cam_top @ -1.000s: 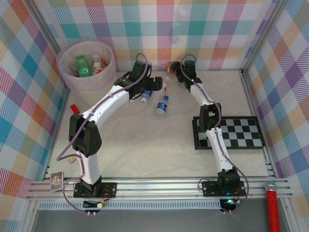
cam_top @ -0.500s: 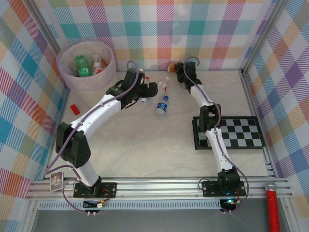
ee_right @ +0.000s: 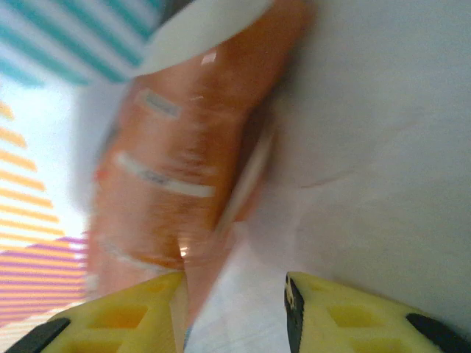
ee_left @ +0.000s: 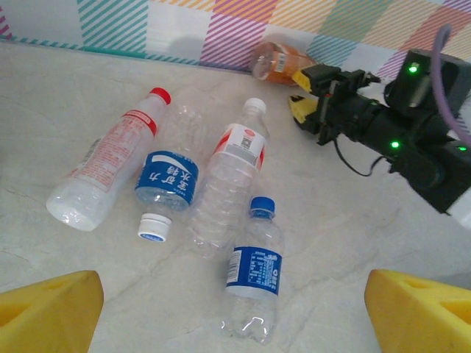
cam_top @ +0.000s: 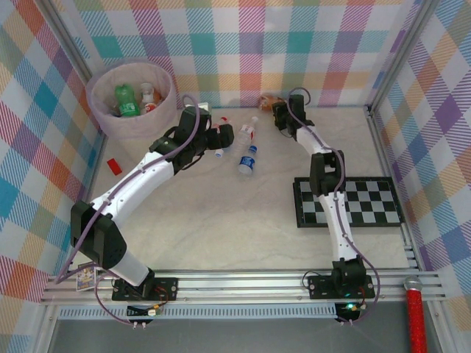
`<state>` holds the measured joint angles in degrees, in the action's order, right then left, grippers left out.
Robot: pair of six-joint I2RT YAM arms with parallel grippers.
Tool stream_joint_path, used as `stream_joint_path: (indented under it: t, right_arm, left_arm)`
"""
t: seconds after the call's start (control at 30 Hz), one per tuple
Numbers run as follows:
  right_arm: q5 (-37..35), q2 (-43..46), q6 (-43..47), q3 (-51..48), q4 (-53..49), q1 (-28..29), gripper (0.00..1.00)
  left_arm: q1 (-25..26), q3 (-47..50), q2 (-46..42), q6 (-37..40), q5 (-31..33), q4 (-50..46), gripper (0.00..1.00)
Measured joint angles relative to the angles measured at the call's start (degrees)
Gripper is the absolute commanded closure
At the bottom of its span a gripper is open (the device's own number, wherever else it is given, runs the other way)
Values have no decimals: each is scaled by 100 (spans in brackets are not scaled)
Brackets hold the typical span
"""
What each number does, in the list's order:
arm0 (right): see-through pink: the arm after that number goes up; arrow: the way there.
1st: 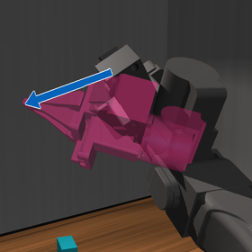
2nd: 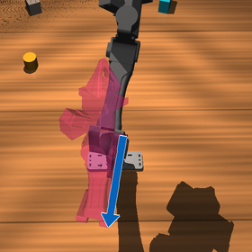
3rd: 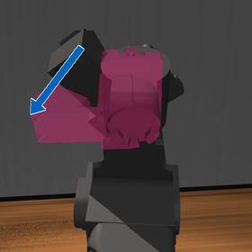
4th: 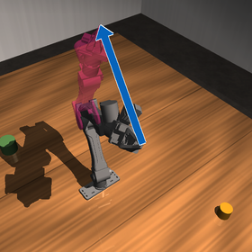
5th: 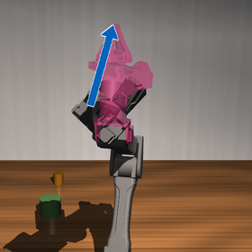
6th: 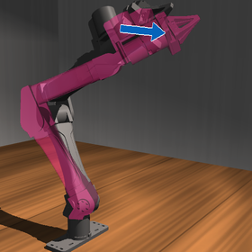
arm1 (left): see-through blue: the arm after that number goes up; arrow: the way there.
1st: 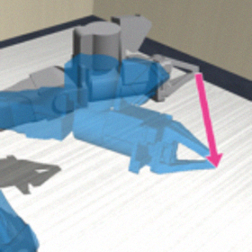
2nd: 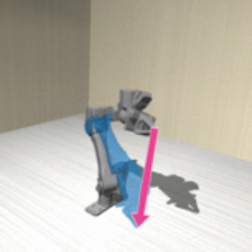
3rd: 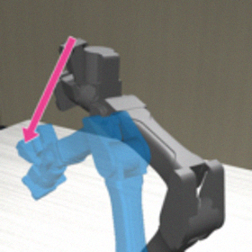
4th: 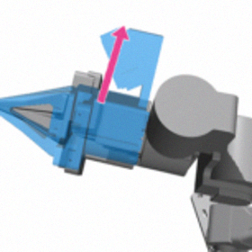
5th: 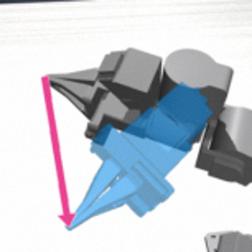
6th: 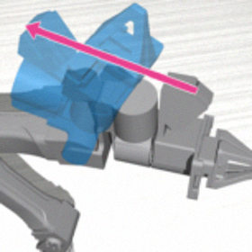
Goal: Put the plastic bottles in the bin
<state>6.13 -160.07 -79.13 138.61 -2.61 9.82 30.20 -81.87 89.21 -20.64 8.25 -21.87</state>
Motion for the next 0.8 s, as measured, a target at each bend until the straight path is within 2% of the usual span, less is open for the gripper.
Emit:
stream_joint_path:
  t: [0.07, 0.23, 0.33, 0.43, 0.6, 0.8]
  right_arm:
    - [-153, 555, -48, -852, -28, -87, 58]
    - [-205, 2409, -133, -3985, 586, -608, 56]
    - [-190, 3064, 155, -4870, 509, -922, 54]
    - [13, 3152, 433, -4739, 411, -1051, 53]
    - [721, 2465, 820, -3154, 212, -841, 46]
    - [1303, 1226, 1110, -1187, -205, -455, 43]
  left_arm:
    - [0, 105, -79, 0, 46, -4, 9]
    - [-2, 422, -481, -61, 192, -17, 9]
    - [-7, 494, -686, -87, 210, 4, 9]
    - [-7, 494, -739, -103, 234, 131, 9]
    - [-11, 402, -555, -101, 223, 111, 9]
    - [-28, -837, 782, -59, 0, 35, 9]
